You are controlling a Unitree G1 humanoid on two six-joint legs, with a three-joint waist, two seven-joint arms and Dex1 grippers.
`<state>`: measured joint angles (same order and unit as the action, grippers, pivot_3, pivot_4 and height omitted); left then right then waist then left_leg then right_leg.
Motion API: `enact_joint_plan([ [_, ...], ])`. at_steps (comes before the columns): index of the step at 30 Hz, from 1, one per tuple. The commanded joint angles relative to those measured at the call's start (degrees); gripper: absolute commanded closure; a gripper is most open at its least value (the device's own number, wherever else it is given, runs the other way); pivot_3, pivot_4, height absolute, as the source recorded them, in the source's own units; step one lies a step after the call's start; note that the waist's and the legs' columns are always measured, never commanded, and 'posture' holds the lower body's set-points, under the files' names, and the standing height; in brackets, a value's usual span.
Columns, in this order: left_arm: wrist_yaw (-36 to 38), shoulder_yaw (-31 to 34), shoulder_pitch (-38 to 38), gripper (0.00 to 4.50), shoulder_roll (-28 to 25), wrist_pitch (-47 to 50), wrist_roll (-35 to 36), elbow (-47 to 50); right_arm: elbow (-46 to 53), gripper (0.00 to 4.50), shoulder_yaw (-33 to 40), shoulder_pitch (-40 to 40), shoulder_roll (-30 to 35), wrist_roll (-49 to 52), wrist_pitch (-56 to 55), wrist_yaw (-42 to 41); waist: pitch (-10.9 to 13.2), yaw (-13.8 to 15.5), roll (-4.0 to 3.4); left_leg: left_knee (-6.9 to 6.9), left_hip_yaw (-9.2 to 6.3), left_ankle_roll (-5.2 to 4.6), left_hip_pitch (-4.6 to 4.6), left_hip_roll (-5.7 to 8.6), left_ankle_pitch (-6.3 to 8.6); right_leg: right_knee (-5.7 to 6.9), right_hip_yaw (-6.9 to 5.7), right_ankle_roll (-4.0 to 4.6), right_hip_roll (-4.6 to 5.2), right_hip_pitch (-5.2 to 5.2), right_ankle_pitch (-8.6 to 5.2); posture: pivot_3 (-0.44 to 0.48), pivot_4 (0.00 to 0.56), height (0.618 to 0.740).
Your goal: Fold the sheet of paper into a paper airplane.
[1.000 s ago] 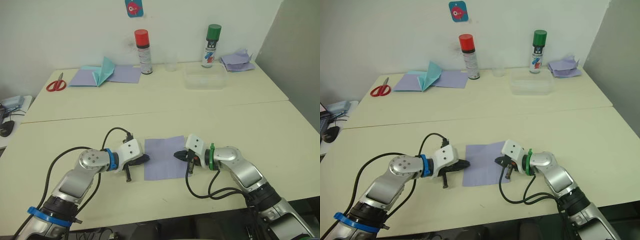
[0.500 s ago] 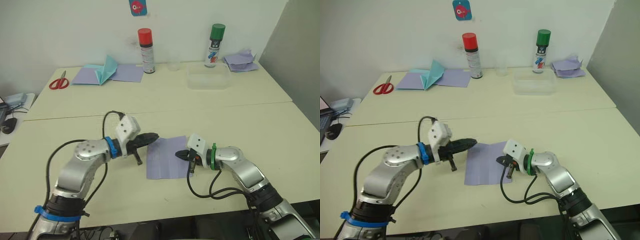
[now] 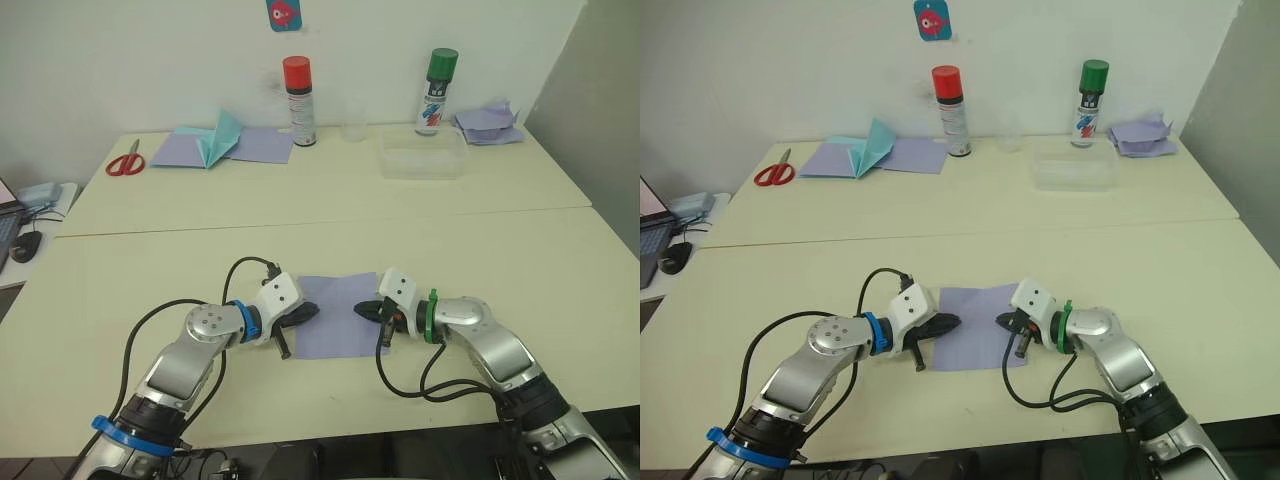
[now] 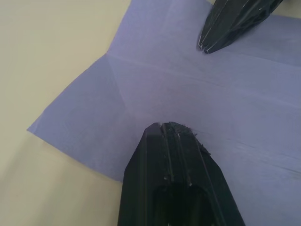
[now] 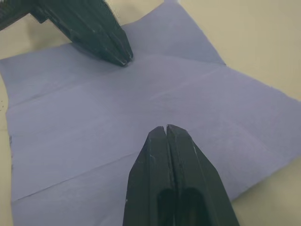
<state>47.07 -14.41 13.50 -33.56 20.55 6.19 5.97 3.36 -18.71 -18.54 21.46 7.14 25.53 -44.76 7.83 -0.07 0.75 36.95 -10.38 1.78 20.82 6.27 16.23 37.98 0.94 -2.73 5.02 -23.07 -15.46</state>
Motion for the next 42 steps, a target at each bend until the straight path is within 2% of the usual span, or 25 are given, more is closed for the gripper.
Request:
enact_joint_plan([
  [1,0.5,-2.2,-0.4,4.50,-0.6,0.3,-2.7,-2.4,4.5,3.54,4.4,0.1,-1.2,1.8,-3.4,2.6,0.0,0.0,-0.03,0.00,0.00,0.00,0.00,0.01,0.00,0.01,0.01,0.00,0.00,-0.01,0.00,0.000,0.150,0.740],
  [6,1.1,-2.3,-0.4,4.50,-1.1,-0.3,-3.2,-2.6,6.1,1.65,9.2,0.5,-2.1,3.6,-2.2,5.6,0.0,0.1,-0.03,0.01,0.00,0.00,-0.01,0.02,0.00,0.00,-0.02,0.00,-0.01,0.00,0.00,0.000,0.150,0.740],
  [10,1.7,-2.3,-0.4,4.50,-1.4,-0.7,-3.4,-2.6,3.6,0.17,10.3,-0.8,-2.0,3.2,-0.3,7.6,0.0,0.1,-0.04,0.00,0.00,0.01,-0.01,0.02,-0.01,0.01,-0.01,0.00,-0.01,-0.01,0.00,0.000,0.150,0.740],
  [11,1.9,-2.3,-0.5,4.50,-1.5,-0.8,-3.4,-2.6,2.8,0.04,10.0,-1.2,-1.9,3.1,0.4,7.4,0.0,0.1,-0.04,-0.01,0.00,0.01,-0.01,0.01,-0.01,0.01,-0.01,0.00,-0.01,-0.01,0.00,0.000,0.150,0.740],
  [18,2.5,-2.6,0.1,4.50,-1.5,-0.9,-3.7,-2.9,-1.1,0.04,8.4,-3.9,-3.3,2.9,3.4,7.9,0.0,0.0,-0.04,-0.01,0.01,0.00,-0.01,0.01,0.00,0.01,0.00,0.00,-0.01,-0.01,0.00,0.000,0.150,0.740],
  [21,2.6,-2.6,-0.1,4.50,-1.5,-0.8,-3.9,-2.7,-2.0,0.65,8.4,-4.6,-3.9,2.8,3.6,7.9,0.0,0.0,-0.04,-0.01,0.01,0.00,-0.01,0.02,0.00,0.01,0.00,0.00,-0.01,-0.01,0.00,0.000,0.150,0.740],
  [31,2.5,-2.4,-0.9,4.50,-1.5,-0.1,-3.9,-1.9,-1.9,4.35,5.8,-4.0,-2.4,1.5,0.7,4.6,0.0,-0.1,-0.04,-0.02,0.01,0.00,-0.01,0.01,0.00,0.00,0.00,0.00,-0.01,-0.02,0.00,0.000,0.150,0.740],
  [32,2.4,-2.4,-0.9,4.50,-1.5,-0.1,-3.9,-1.9,-2.1,4.47,5.5,-4.1,-2.2,1.0,-0.1,4.4,0.0,-0.1,-0.04,-0.02,0.02,0.00,-0.01,0.01,0.00,0.00,0.00,0.00,-0.01,-0.02,0.00,0.000,0.150,0.740],
  [42,2.4,-2.5,-0.7,4.50,-1.4,0.5,-3.9,-1.8,-3.8,4.47,1.5,-4.8,-1.4,-3.5,-9.2,2.2,0.0,-0.1,-0.04,-0.02,0.02,0.00,-0.01,0.01,0.00,0.00,0.00,0.00,-0.01,-0.03,0.00,0.000,0.150,0.740],
])
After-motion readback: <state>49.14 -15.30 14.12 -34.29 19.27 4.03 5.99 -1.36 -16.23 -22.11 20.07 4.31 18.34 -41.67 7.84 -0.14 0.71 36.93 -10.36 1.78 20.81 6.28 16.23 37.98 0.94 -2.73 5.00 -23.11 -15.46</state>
